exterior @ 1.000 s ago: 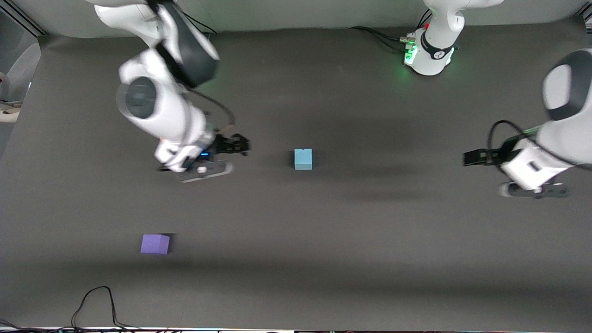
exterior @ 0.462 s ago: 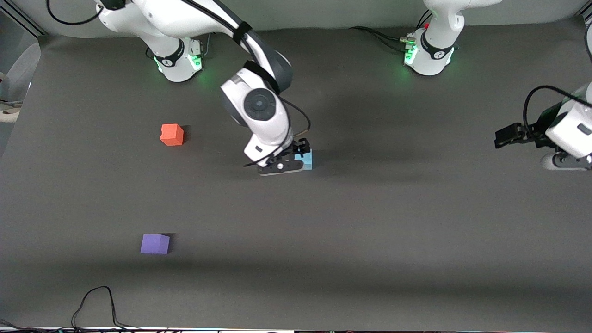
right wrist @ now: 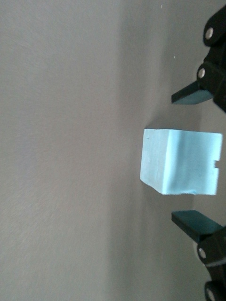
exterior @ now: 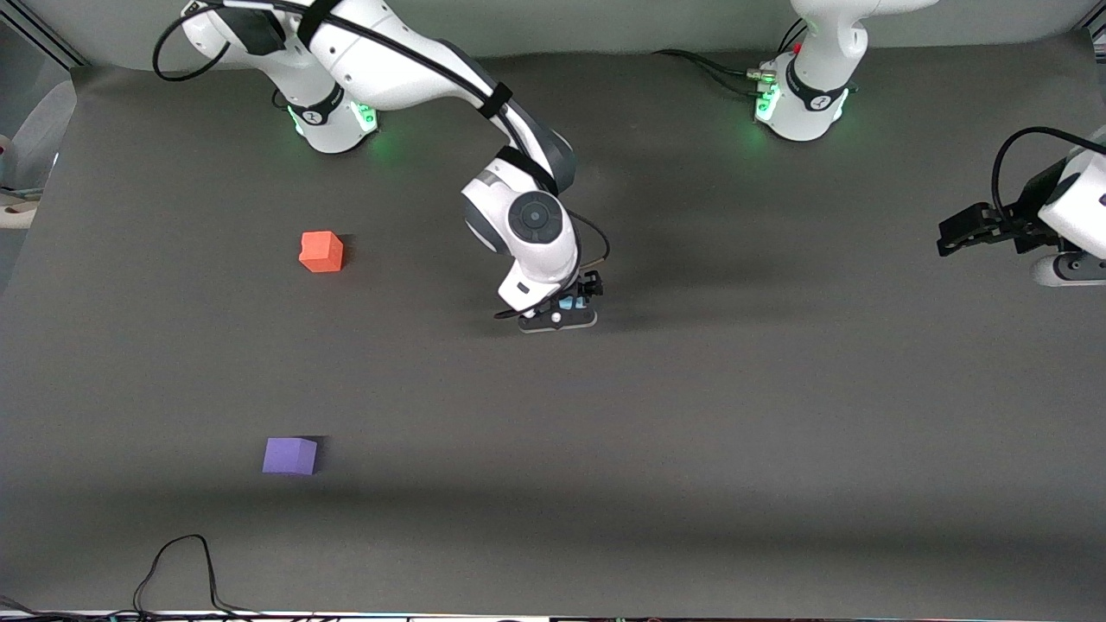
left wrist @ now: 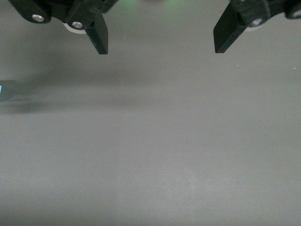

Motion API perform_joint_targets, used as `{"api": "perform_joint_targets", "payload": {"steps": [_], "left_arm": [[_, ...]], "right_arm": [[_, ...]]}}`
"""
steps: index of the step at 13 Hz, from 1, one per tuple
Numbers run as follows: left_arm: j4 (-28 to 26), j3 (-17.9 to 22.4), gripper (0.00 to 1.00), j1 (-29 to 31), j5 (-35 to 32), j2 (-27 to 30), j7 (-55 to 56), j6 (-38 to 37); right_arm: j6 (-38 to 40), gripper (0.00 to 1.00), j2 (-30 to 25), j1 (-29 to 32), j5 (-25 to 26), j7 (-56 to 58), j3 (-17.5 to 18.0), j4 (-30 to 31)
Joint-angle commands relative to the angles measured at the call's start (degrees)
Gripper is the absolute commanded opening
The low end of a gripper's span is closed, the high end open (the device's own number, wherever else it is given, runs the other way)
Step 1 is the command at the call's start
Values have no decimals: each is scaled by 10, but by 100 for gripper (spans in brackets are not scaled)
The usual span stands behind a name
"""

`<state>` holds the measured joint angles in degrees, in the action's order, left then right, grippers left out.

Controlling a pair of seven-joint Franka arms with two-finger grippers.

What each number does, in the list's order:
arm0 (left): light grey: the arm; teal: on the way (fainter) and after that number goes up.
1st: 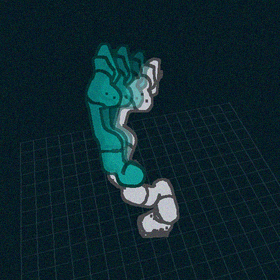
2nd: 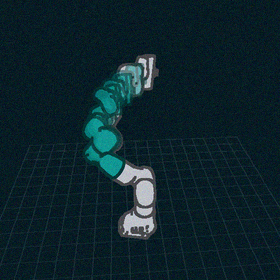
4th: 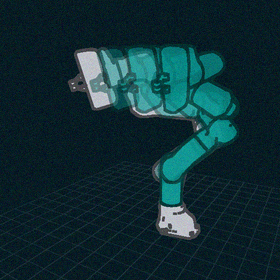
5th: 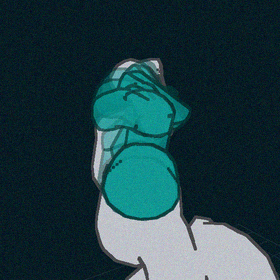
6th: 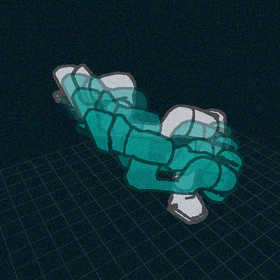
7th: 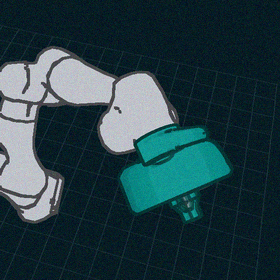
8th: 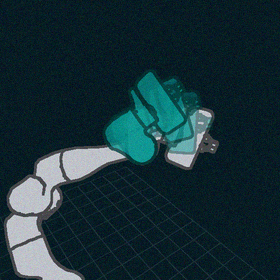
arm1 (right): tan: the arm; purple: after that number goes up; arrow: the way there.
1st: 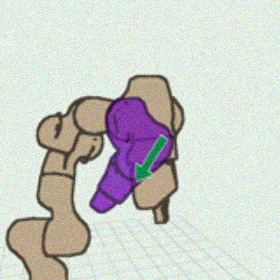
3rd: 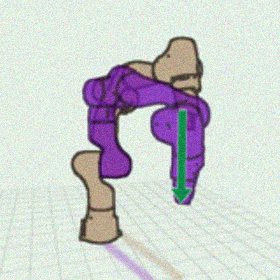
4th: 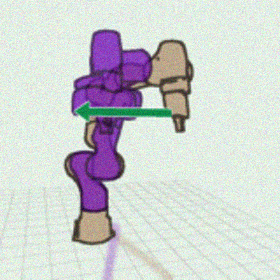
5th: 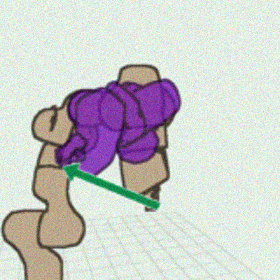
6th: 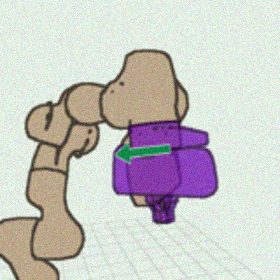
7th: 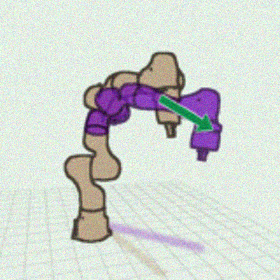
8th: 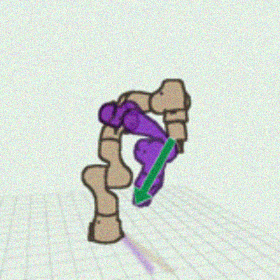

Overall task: Place blue block between orange and purple blocks
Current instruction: 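Lower the right gripper over the blue block and close on it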

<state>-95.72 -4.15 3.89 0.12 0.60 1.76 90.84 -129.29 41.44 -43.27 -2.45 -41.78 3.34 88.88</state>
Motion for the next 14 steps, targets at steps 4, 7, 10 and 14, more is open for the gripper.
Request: {"api": "perform_joint_targets", "payload": {"steps": [4,7,10,14], "left_arm": [[2,47,100,-55,-5,9,-6,-3],[3,43,100,-55,-5,8,-6,-4],[6,44,100,-57,-5,5,-12,-8],[6,43,100,-55,-5,6,-12,-8]], "right_arm": [[-51,100,21,-18,13,-41,-8,12],[-55,73,21,-27,15,-40,-9,21],[-52,30,15,-24,16,-38,-10,20],[1,29,-17,-20,16,-27,-31,21]]}}
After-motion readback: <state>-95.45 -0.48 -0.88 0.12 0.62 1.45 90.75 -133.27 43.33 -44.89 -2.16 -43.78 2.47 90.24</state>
